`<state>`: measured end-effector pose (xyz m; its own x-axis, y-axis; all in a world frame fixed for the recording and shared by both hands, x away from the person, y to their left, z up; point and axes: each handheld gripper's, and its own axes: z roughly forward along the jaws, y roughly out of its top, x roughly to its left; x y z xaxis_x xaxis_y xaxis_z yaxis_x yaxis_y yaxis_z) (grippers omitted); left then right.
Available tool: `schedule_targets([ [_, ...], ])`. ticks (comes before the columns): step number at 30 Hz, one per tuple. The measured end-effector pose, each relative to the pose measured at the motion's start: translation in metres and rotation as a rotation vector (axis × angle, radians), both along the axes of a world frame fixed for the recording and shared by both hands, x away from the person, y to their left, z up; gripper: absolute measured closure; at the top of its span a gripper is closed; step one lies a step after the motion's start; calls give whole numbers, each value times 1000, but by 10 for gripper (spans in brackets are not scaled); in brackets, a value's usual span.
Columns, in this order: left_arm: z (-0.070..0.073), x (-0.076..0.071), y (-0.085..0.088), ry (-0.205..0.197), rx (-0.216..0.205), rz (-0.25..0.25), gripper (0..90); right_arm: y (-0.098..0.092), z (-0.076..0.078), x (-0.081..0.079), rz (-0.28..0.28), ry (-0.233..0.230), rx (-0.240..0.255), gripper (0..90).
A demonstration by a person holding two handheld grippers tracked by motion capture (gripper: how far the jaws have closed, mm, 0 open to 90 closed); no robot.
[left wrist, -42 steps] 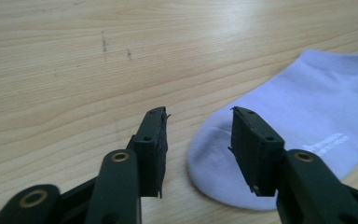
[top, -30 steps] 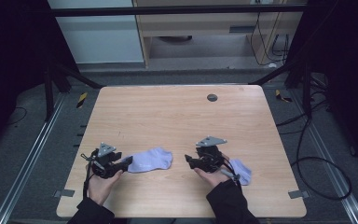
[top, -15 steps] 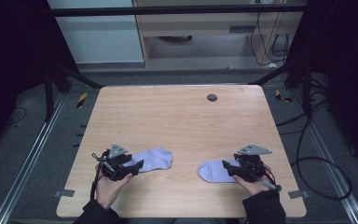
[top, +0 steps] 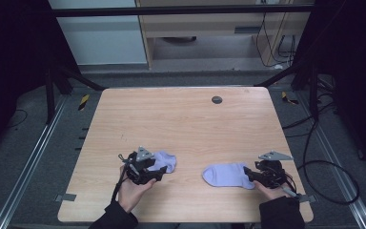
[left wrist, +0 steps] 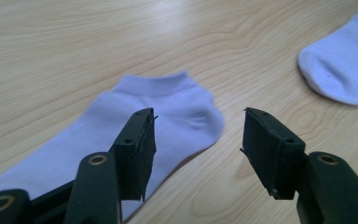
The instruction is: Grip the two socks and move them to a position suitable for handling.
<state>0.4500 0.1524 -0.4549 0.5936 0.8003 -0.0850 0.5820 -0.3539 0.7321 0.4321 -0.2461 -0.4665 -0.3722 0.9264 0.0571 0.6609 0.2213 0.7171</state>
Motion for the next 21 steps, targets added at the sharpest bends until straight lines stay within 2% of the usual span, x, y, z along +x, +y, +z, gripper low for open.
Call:
schedule_targets([
  [12, -5, 2, -63, 17, 10, -113, 472, -8, -12, 2, -6, 45, -29, 553],
  [21, -18, 7, -101, 32, 34, -173, 529, -10, -19, 4, 5, 66, -41, 606],
])
